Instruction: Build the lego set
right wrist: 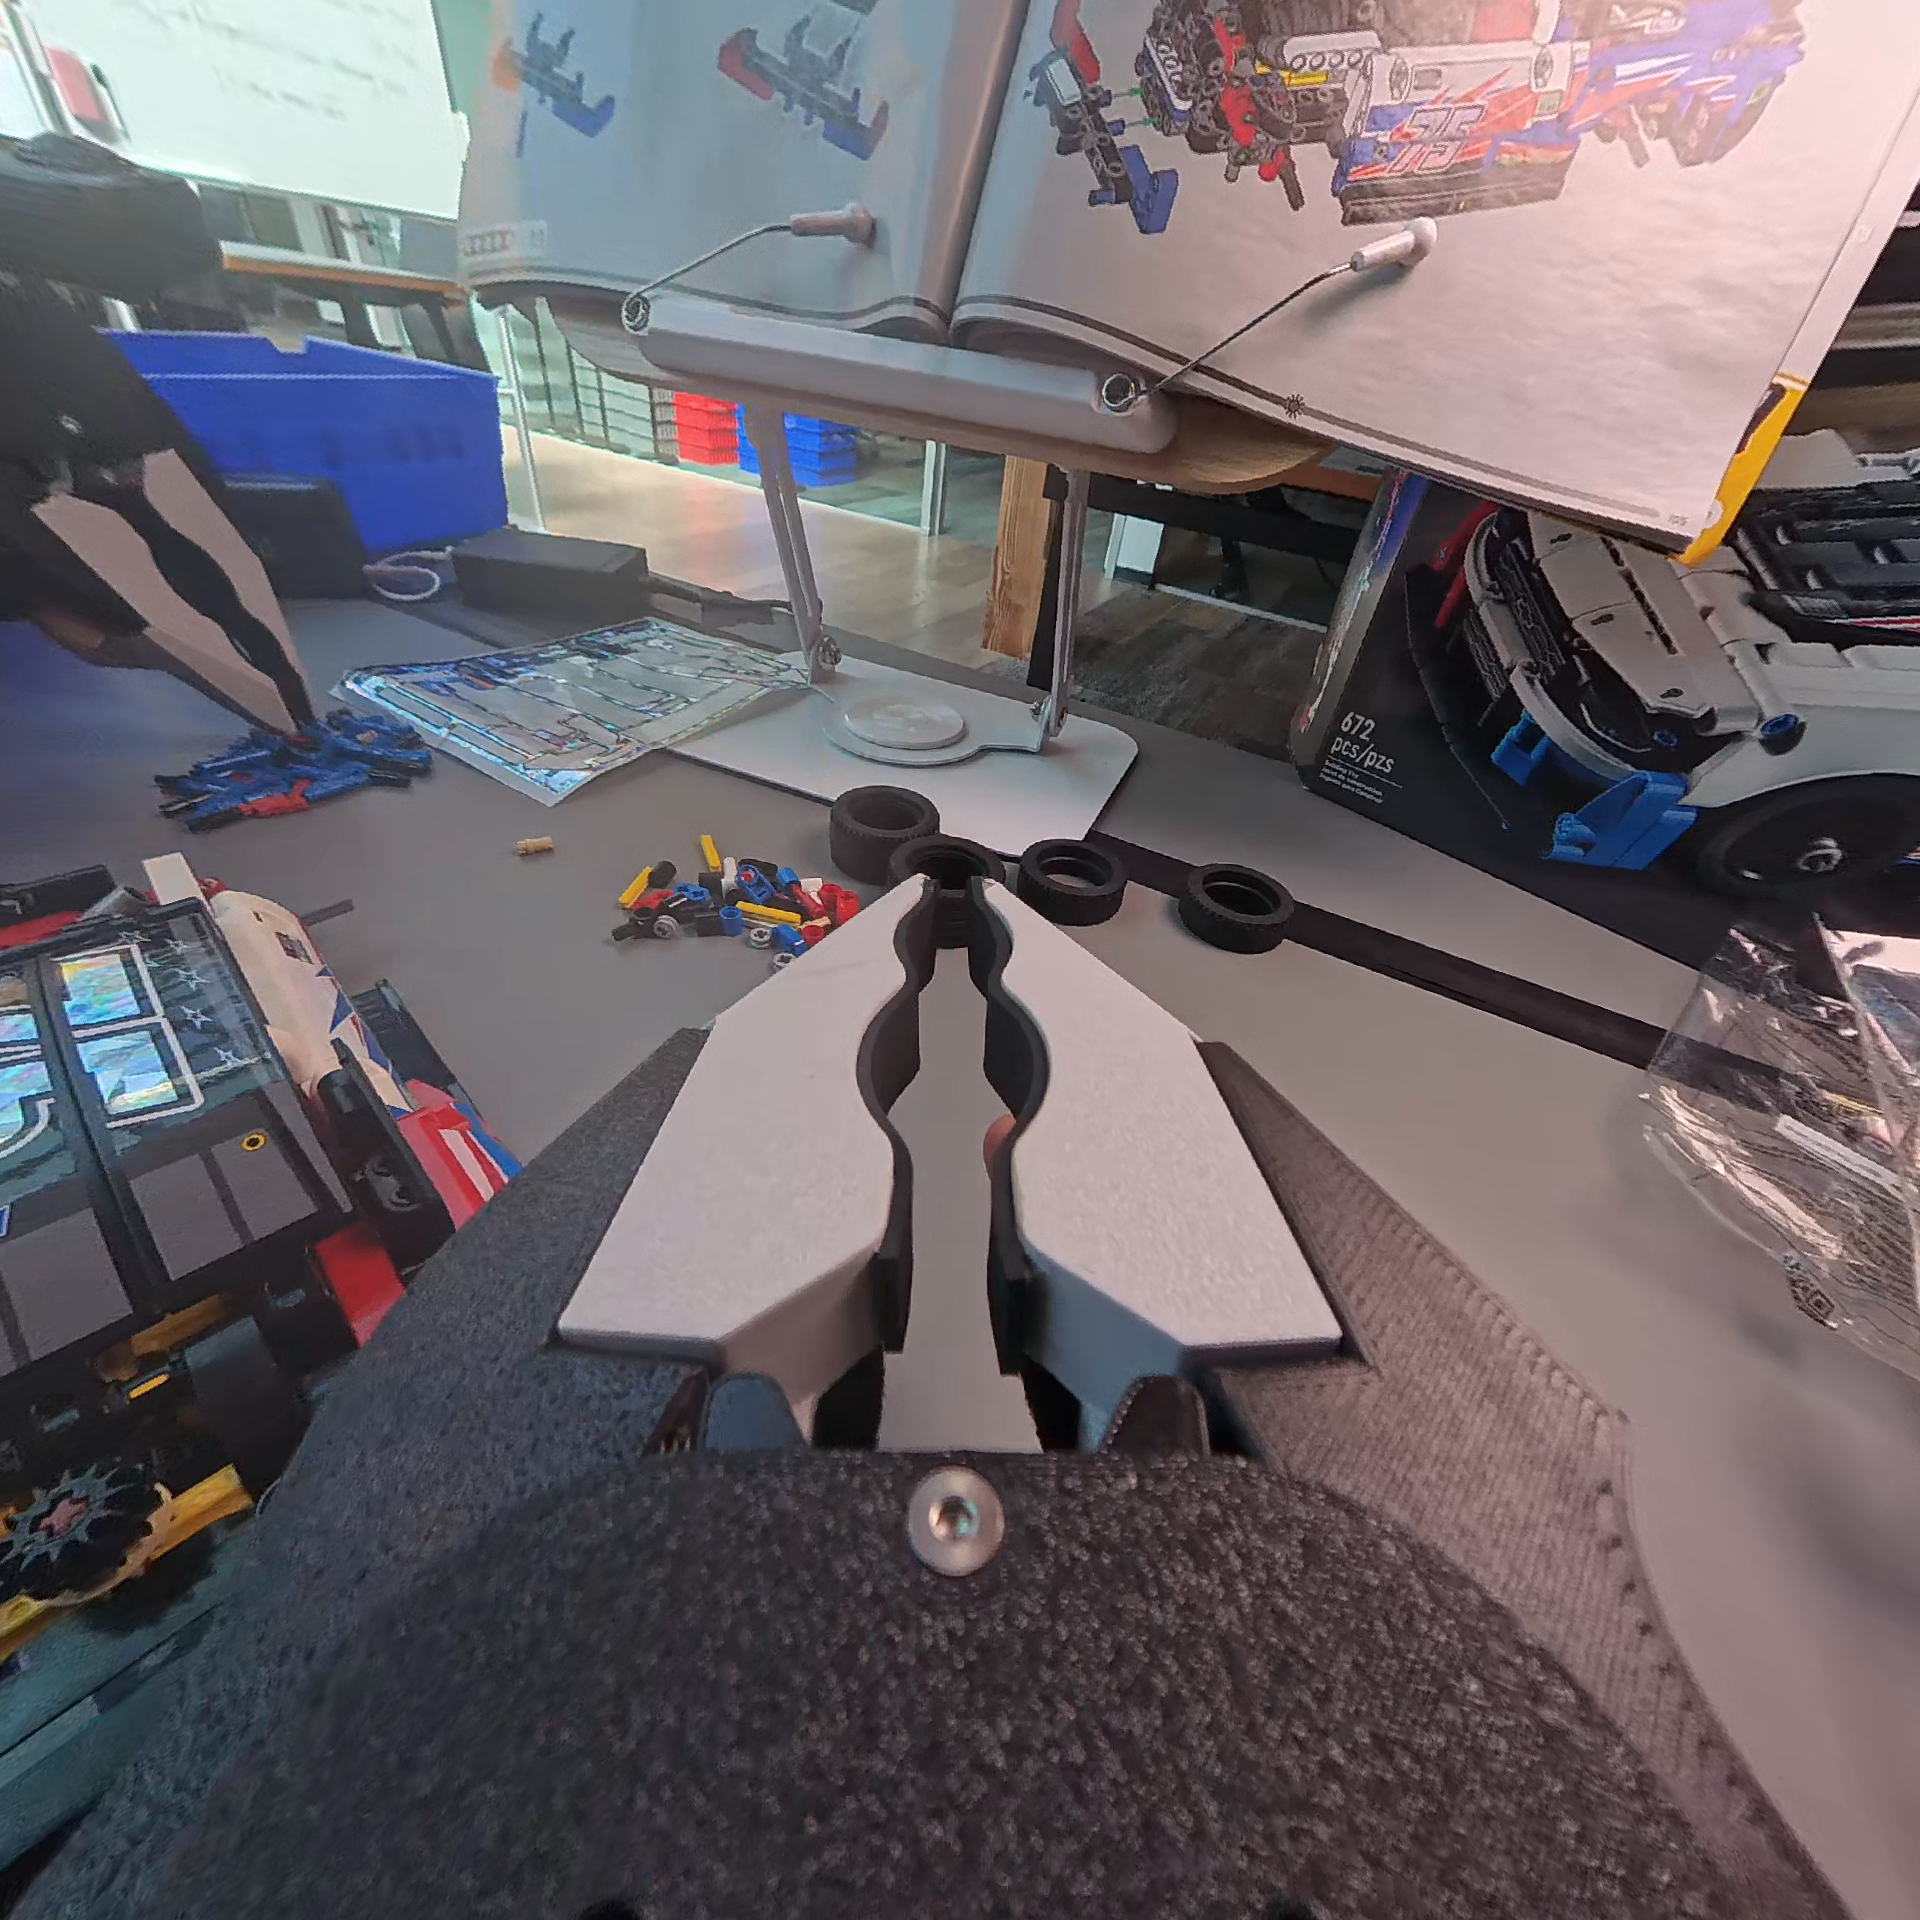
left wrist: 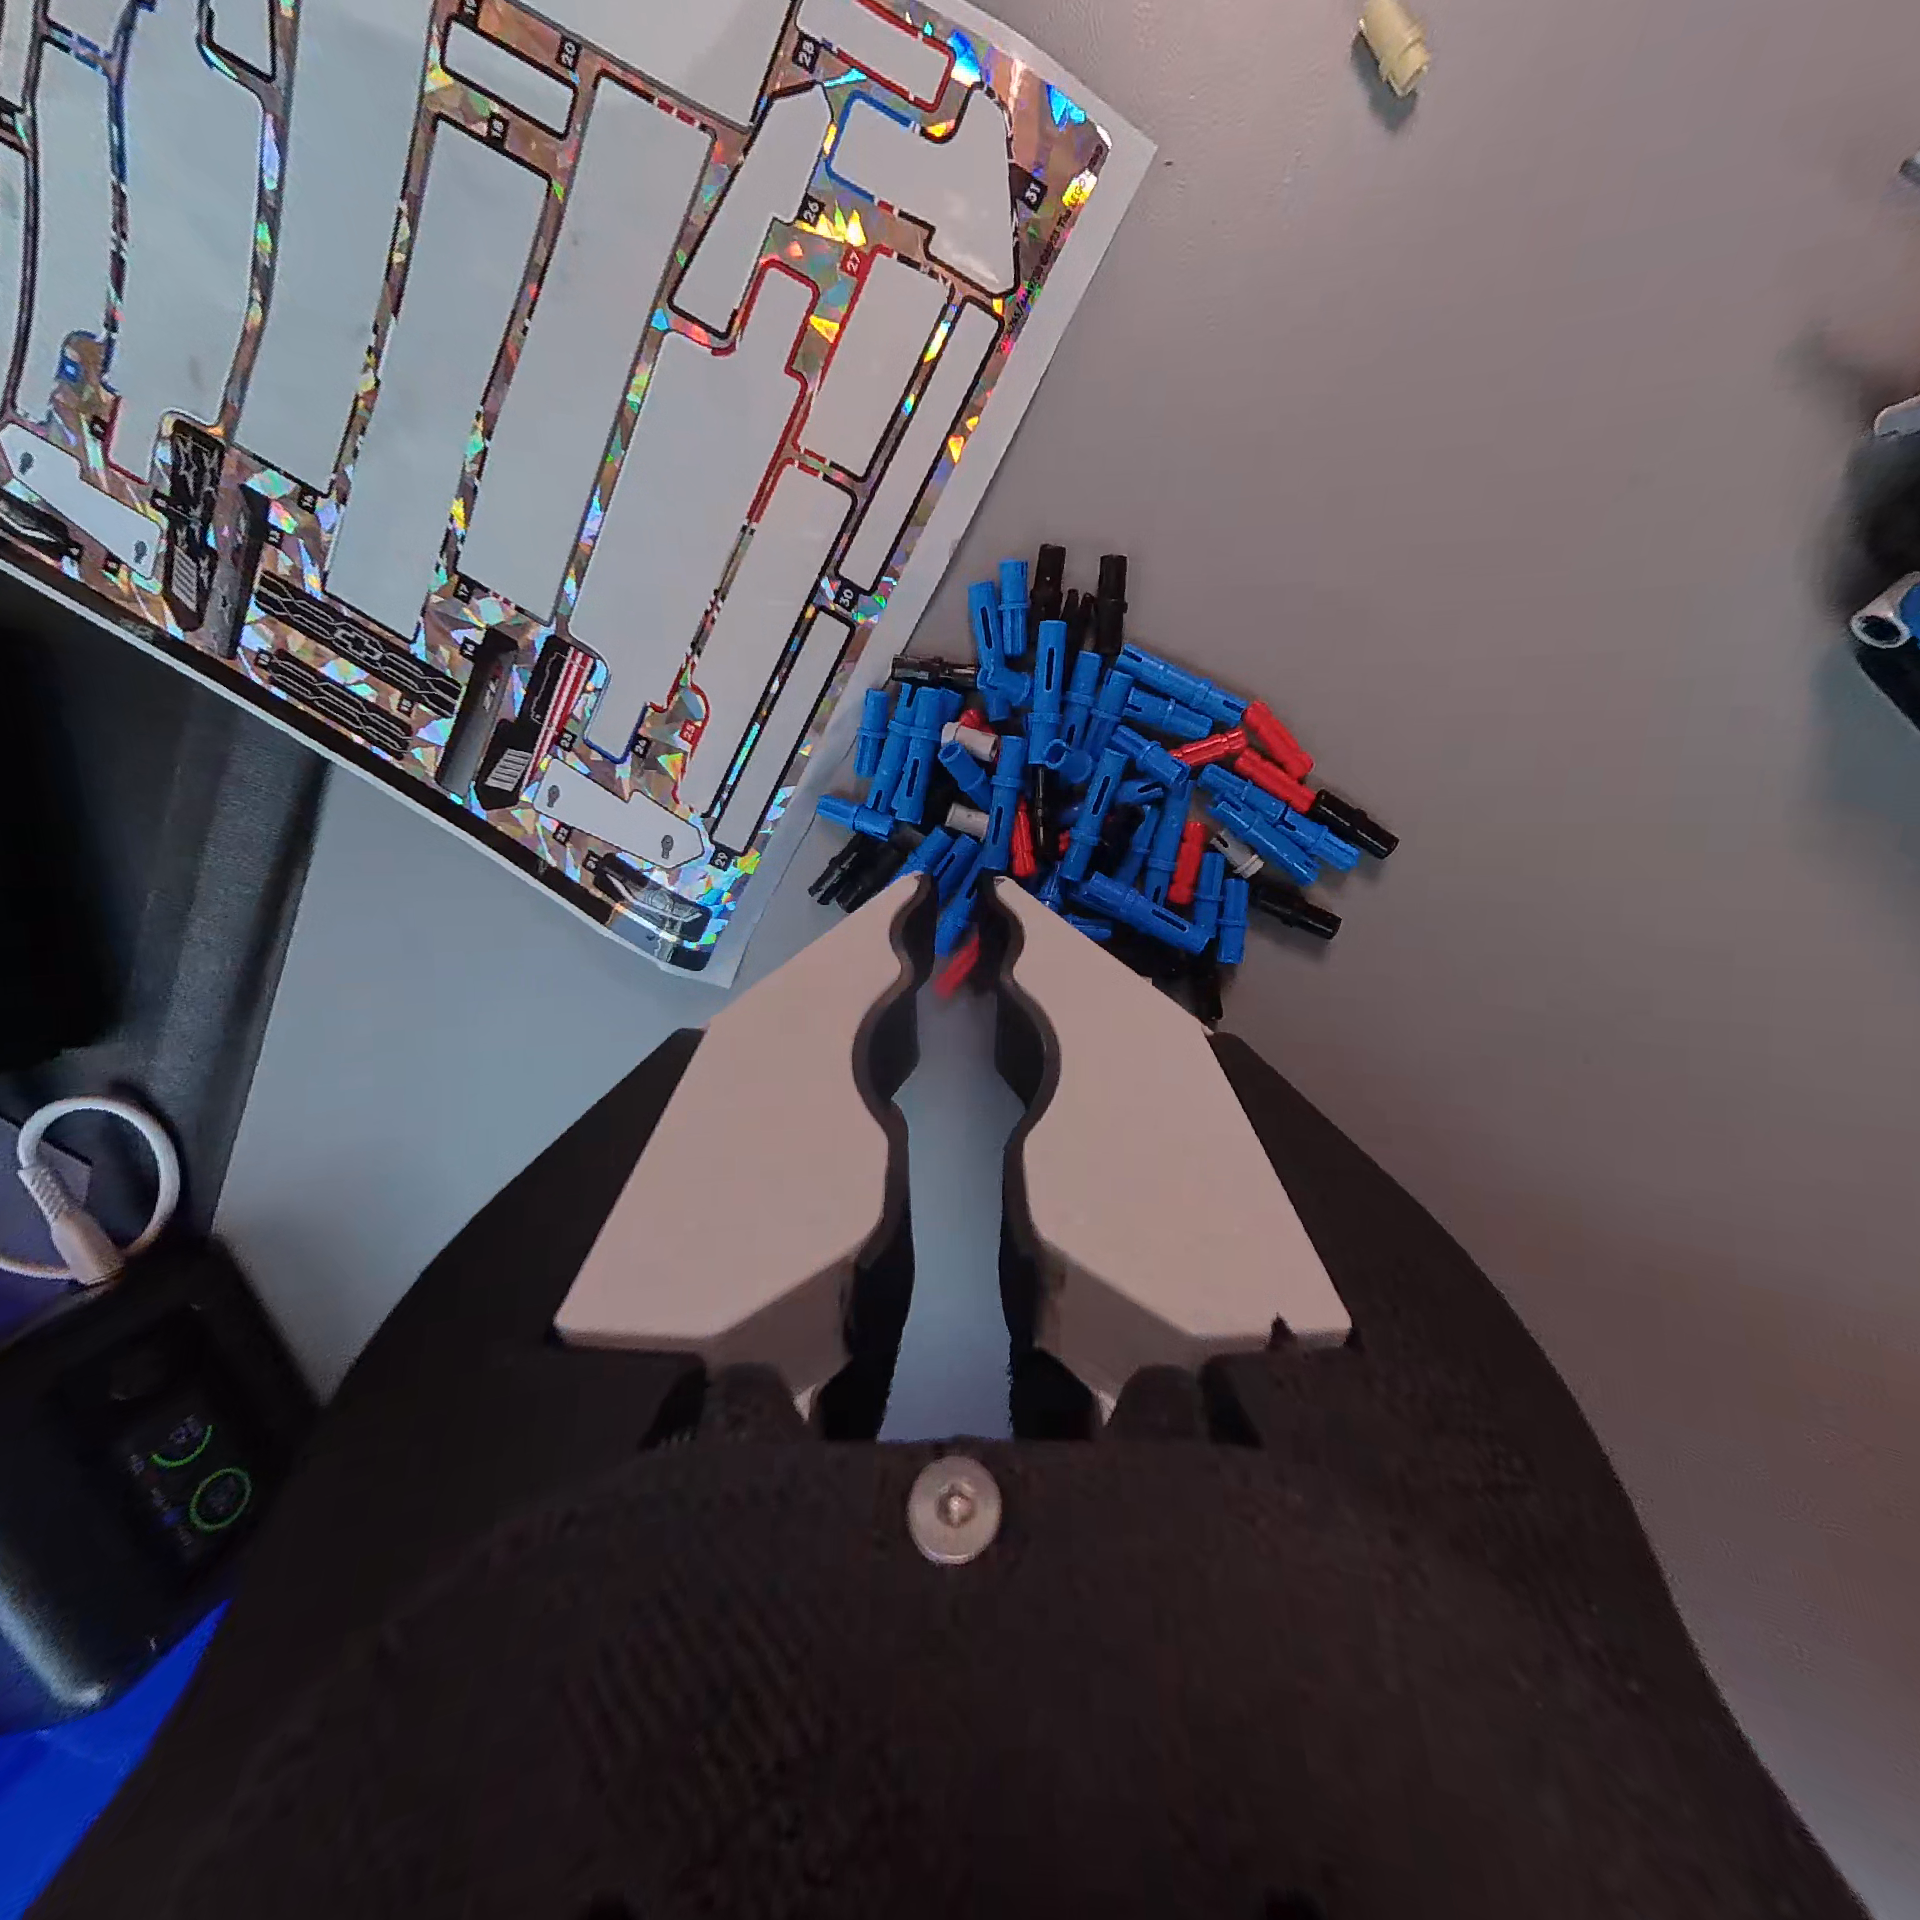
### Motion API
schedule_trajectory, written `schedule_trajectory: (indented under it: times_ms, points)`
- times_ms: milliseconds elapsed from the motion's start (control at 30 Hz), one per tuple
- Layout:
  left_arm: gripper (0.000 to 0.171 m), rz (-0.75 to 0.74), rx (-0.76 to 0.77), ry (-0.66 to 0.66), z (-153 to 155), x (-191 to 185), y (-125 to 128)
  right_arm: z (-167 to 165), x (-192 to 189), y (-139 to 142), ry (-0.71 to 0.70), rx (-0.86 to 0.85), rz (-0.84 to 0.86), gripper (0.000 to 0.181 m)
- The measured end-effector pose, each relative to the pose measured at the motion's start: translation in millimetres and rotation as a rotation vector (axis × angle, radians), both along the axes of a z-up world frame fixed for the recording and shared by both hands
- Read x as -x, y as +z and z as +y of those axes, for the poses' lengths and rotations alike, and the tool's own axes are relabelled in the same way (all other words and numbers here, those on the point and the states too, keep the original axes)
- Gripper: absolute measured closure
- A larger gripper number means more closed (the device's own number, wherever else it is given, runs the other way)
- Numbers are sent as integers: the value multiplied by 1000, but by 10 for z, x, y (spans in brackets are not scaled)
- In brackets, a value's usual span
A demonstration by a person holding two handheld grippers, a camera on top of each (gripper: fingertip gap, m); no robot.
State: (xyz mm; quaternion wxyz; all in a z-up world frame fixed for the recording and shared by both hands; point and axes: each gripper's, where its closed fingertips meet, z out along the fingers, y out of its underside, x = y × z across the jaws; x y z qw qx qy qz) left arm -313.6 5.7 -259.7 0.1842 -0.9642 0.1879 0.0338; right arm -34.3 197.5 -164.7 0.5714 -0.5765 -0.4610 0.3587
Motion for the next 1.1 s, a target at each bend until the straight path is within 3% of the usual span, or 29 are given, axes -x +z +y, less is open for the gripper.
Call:
schedule_trajectory:
  times_ms: [767,900,1000,1067,1100]
  points:
    - [168,-34,-9,-58,48,-108,41,16,10,-61,8,6,-21,180]
    - [168,-50,-88,-69,34,-202,311,16,11,-57,12,6,-19,180]
    - [168,-106,-207,-136,-15,-593,684,-129,35,38,117,-45,-21,176]
    - [168,-118,-276,-195,-111,-911,867,-411,49,29,305,-57,-122,162]
    - [168,-123,-306,-219,-171,-1064,924,-567,29,-4,406,-40,-200,138]
